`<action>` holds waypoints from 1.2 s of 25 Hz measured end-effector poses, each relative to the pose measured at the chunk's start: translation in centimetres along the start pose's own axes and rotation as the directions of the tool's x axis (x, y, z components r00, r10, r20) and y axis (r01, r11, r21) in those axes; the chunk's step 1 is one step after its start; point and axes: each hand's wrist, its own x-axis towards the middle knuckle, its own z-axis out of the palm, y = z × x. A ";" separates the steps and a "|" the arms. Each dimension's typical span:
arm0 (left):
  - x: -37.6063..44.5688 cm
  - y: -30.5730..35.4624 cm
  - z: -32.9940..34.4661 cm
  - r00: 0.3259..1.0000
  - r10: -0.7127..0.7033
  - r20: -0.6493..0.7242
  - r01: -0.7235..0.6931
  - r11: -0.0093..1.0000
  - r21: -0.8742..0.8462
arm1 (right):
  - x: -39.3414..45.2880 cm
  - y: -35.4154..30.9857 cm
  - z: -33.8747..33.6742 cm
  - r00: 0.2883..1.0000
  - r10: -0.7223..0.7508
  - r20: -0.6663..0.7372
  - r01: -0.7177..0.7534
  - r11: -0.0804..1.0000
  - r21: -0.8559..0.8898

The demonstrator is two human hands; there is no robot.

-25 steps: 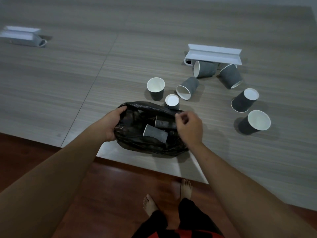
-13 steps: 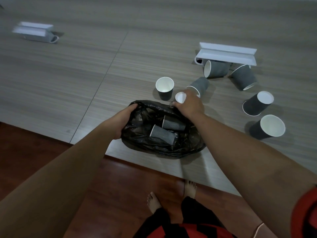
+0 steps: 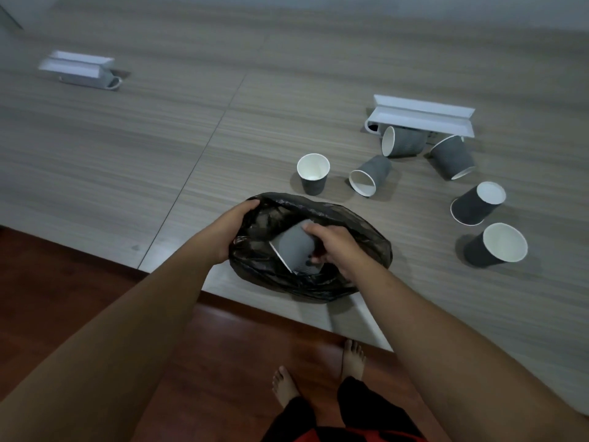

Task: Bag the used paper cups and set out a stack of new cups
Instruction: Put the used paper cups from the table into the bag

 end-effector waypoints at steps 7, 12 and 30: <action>-0.6 -2.7 -1.8 0.992 0.094 -0.083 -0.106 0.980 -0.165 | 5.3 -3.4 5.6 0.985 0.030 -0.171 -0.015 0.996 0.085; -0.1 -2.4 -2.3 0.990 0.082 -0.110 -0.107 0.964 -0.242 | 7.1 -4.4 7.7 0.976 -0.013 -0.216 0.086 0.939 0.333; 1.0 -2.5 -2.4 0.959 0.045 -0.281 -0.145 0.928 -0.344 | 4.5 -4.0 -0.8 0.565 -0.819 -0.099 0.526 0.450 -0.722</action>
